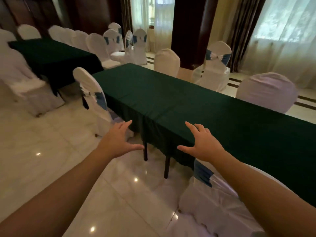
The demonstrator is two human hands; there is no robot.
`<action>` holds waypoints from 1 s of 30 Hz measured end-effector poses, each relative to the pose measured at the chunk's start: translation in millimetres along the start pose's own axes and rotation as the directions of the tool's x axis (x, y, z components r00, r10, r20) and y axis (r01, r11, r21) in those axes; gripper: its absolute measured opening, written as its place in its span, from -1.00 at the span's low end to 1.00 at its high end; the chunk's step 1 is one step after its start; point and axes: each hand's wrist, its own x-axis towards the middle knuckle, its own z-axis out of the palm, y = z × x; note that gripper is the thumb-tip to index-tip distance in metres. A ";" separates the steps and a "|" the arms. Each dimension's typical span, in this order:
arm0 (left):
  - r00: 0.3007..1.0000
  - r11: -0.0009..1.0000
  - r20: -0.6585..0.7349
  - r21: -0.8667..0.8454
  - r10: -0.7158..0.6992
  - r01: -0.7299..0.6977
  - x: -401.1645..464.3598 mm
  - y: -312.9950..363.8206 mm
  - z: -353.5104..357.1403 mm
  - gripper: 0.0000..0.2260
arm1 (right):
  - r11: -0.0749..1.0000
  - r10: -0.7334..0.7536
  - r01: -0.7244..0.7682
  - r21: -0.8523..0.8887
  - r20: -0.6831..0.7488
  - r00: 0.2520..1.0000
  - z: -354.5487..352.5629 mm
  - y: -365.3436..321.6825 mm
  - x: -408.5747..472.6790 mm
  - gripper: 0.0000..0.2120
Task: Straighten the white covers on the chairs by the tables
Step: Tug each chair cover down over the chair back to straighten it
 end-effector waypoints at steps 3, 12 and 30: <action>0.995 0.996 -0.054 -0.029 -0.087 0.085 -10.4 -50.4 -21.1 0.14 | 0.994 -0.109 0.109 0.002 0.036 0.993 11.3 -52.4 29.0 0.01; 0.953 0.947 -0.056 -0.150 -0.296 0.285 -13.4 -248.6 -78.2 0.05 | 0.956 -0.292 0.295 -0.006 0.110 0.950 72.5 -256.2 145.6 -0.08; 0.964 0.960 -0.023 -0.106 -0.263 0.260 242.6 -617.5 -170.9 0.08 | 0.972 -0.223 0.222 0.077 0.000 0.975 158.4 -563.9 443.5 -0.12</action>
